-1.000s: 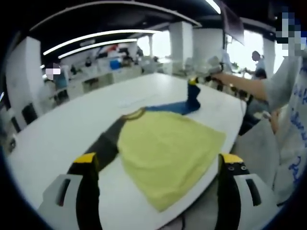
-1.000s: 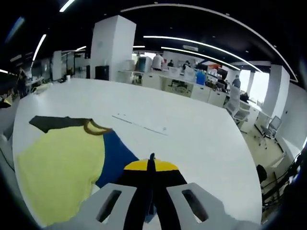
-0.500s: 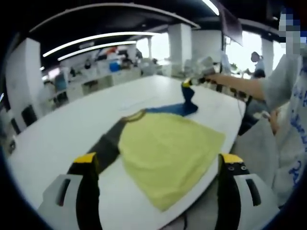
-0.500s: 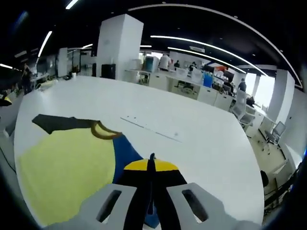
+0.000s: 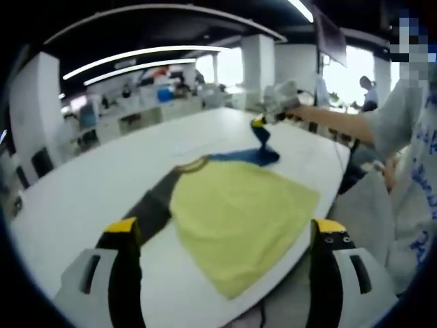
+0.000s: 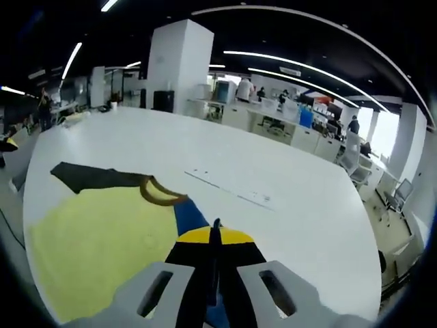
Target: Fold the garment on the visible template until the final outline fits inside the template.
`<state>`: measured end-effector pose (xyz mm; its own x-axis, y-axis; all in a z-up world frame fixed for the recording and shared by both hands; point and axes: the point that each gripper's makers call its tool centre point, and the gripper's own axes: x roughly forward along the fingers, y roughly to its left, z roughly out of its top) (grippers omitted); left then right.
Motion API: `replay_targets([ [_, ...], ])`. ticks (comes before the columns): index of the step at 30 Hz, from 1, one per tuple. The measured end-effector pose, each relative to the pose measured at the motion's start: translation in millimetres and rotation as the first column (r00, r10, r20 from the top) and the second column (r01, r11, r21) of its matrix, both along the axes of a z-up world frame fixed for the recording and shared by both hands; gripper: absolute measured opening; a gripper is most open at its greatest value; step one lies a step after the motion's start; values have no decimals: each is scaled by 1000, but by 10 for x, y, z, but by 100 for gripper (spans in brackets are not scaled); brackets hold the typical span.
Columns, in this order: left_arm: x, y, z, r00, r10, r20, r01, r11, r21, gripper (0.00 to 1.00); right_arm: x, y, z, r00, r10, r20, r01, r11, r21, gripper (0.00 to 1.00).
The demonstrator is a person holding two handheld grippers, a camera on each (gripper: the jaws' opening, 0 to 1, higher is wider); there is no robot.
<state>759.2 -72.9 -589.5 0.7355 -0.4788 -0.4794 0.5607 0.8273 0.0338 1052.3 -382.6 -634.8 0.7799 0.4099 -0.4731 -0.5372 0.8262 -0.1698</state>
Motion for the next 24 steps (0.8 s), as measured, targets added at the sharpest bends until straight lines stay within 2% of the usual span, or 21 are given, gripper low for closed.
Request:
replay_targets([
  [8, 0, -9, 84, 1000, 2, 24, -1, 999, -37, 99, 11, 192, -10, 1000, 30, -2, -30, 1000, 6, 1],
  [13, -11, 6, 51, 1000, 4, 13, -4, 1000, -26, 99, 28, 309, -2, 999, 49, -1, -49, 999, 11, 1],
  [19, -13, 4, 39, 1000, 8, 9, -7, 999, -51, 99, 41, 419, -12, 997, 72, -3, -72, 997, 12, 1],
  [24, -14, 11, 36, 1000, 8, 8, -8, 999, -38, 99, 47, 495, -18, 996, 87, -5, -87, 996, 12, 1],
])
